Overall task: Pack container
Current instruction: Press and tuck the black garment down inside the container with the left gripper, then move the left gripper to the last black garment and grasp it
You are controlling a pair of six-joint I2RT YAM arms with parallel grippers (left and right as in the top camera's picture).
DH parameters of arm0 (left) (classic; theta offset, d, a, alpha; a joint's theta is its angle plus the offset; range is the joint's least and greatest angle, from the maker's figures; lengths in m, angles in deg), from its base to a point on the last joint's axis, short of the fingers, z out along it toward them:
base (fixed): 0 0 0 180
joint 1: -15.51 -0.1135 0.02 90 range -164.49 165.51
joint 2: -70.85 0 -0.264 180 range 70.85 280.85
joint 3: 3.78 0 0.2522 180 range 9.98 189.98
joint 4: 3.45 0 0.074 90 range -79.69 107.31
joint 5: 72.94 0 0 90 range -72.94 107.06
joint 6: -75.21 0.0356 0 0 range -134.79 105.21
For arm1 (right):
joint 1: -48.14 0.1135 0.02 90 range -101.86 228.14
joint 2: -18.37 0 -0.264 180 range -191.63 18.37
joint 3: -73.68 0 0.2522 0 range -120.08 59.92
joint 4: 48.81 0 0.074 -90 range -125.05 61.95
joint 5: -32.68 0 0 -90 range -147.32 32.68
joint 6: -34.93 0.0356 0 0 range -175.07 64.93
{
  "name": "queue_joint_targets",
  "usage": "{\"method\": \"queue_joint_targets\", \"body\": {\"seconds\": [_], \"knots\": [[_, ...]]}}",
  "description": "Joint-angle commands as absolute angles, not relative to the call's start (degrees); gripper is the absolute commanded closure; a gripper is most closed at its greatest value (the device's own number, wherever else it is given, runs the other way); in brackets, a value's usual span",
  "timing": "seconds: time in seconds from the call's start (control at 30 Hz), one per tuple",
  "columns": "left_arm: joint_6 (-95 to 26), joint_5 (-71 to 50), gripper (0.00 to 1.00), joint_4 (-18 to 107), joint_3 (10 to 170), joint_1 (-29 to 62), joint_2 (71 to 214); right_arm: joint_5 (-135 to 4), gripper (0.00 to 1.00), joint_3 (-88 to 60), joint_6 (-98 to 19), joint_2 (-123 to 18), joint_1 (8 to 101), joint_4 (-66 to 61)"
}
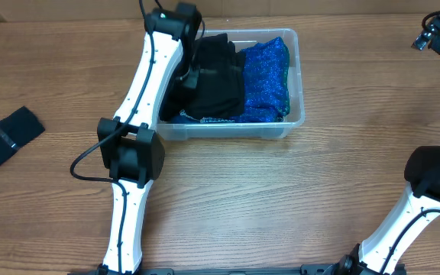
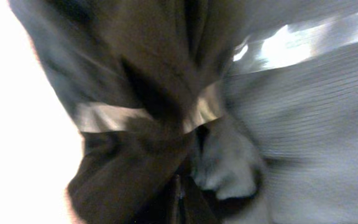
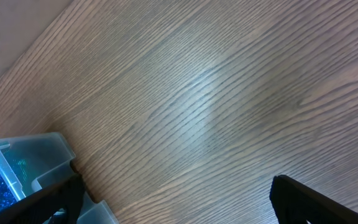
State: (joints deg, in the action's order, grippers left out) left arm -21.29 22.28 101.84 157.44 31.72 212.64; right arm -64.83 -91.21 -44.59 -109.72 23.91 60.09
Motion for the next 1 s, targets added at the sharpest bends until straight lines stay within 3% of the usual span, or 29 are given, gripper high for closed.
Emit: {"method": "queue_joint_targets", "body": {"seconds": [0.0,0.07,0.37,0.5,0.7,0.97], "knots": [[-19.26,18.71,0.62,102.89,169.33,31.59,209.8,-64.85,0.0,-92.74,-44.57,-107.71,24.02,59.8],[-19.26,18.76,0.52,106.43,173.85,30.04,208.47,-64.85,0.0,-92.74,-44.57,-107.71,24.02,59.8],[-20.09,11.81,0.52,107.13,170.96,16.72,196.8,-64.85,0.0,-92.74,-44.57,-107.71,24.02,59.8],[-20.15,16.92,0.57,107.13,157.68,11.3,186.57,-64.85,0.0,-92.74,-44.54,-107.71,24.02,59.8],[-22.78,23.06,0.53,105.94,136.32,0.9,180.23,-64.85,0.0,-92.74,-44.54,-107.71,24.02,59.8],[-21.38,23.24,0.36,87.3,115.49,-7.43,180.25,-64.85,0.0,-92.72,-44.57,-107.71,24.02,59.8]]}}
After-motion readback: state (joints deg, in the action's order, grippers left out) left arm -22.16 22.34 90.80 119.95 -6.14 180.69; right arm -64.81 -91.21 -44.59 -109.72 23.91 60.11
